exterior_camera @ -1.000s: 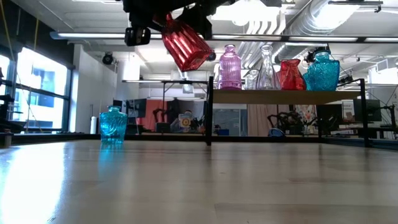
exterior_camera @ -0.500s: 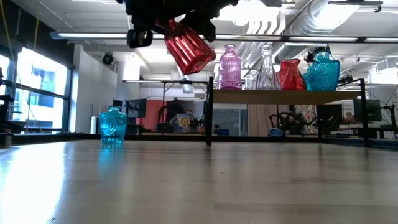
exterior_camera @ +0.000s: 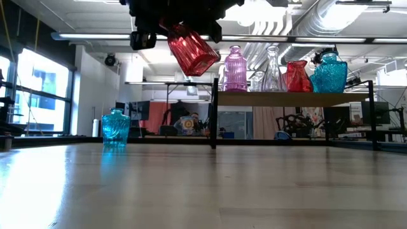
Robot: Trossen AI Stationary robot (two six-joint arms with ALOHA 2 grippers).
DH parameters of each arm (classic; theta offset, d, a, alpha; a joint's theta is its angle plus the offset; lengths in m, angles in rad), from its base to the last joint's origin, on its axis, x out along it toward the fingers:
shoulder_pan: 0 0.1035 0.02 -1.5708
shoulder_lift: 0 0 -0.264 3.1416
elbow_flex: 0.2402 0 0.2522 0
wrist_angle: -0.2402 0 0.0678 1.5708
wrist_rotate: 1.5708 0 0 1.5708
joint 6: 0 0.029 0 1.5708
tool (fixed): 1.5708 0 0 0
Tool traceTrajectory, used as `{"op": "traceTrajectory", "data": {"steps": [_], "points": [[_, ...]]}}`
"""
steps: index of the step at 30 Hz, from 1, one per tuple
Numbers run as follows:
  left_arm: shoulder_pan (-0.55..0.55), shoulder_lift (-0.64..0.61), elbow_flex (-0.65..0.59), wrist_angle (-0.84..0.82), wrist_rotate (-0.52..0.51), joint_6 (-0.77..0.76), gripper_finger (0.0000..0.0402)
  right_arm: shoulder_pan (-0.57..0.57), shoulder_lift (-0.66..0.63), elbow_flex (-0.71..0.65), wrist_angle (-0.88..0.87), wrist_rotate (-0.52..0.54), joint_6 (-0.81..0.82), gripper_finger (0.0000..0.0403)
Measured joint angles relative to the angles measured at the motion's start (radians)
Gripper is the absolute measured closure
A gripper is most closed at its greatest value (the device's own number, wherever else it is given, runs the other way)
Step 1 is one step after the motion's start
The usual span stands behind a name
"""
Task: Sort vases onto shelf
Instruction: Put the red vase on the shelf aligned with the other red vase
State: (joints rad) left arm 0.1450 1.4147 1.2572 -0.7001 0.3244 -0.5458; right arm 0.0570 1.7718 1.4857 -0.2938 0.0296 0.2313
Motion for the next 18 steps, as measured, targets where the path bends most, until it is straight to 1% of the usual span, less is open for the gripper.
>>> {"op": "traceTrajectory", "data": {"steps": [9, 18], "points": [[0.013, 0.0, 0.0, 0.003, 0.037, 0.001, 0.0358, 0.0, 0.0, 0.0, 0.002, 0.021, 0.015, 0.0287], [0.011, 0.0, 0.0, 0.006, 0.057, 0.001, 0.0325, 0.003, 0.0, 0.0, 0.002, 0.022, 0.031, 0.0288]]}}
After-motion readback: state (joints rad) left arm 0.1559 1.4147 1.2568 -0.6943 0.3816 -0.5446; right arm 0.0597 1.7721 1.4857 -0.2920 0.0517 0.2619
